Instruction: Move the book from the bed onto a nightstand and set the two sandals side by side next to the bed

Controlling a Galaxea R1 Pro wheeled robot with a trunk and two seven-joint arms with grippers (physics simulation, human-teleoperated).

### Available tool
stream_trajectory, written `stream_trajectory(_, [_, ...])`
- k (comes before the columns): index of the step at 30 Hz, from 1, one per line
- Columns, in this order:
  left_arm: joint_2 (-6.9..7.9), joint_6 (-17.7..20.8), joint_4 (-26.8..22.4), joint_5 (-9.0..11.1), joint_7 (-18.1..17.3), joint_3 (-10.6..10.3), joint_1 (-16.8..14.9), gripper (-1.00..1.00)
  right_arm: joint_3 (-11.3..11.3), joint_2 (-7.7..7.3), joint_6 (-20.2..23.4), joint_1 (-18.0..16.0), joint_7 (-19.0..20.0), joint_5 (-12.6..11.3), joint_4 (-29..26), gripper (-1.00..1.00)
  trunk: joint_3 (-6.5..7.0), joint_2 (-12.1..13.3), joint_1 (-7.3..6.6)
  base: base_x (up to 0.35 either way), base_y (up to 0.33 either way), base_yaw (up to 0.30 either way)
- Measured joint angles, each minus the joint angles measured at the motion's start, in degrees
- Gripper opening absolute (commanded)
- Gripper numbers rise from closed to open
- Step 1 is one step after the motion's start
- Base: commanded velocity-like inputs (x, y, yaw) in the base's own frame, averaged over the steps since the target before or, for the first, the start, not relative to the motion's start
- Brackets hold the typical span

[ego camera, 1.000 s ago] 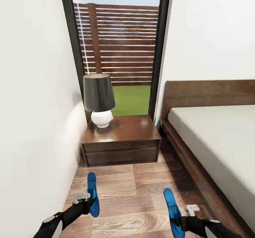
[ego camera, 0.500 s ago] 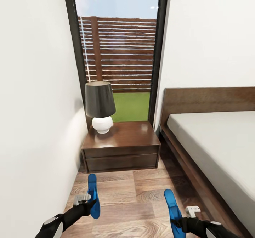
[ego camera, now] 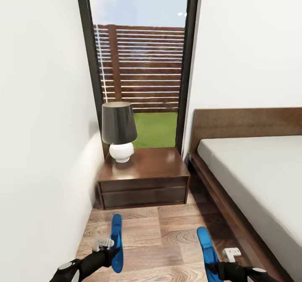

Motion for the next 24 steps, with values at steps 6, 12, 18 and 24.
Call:
stream_trajectory(6, [-0.14,-2.1,2.73,0.25,0.17,0.04,-0.02,-1.0,0.05,0.0,-0.01,-0.02,-0.07,0.02,0.02,-1.0,1.08,2.4,-1.32,0.0,0.0,0.0])
stream_trajectory(12, [-0.23,-2.44,2.92,0.28,0.1,-0.01,-0.01,-1.0,0.05,0.0,-0.01,-0.01,-0.08,-0.03,0.03,-1.0,2.16,4.81,-2.64,0.0,0.0,0.0])
stream_trajectory(18, [-0.24,-2.46,2.93,0.35,0.14,0.02,-0.01,-1.0,0.06,0.01,-0.01,0.01,-0.08,-0.04,0.03,-1.0,3.24,7.22,-3.96,0.0,0.0,0.0])
stream_trajectory(24, [-0.38,-2.46,2.93,0.29,0.11,-0.06,-0.01,-1.0,0.08,0.05,-0.01,-0.01,-0.08,0.01,0.03,-1.0,4.31,9.62,-5.27,0.0,0.0,0.0])
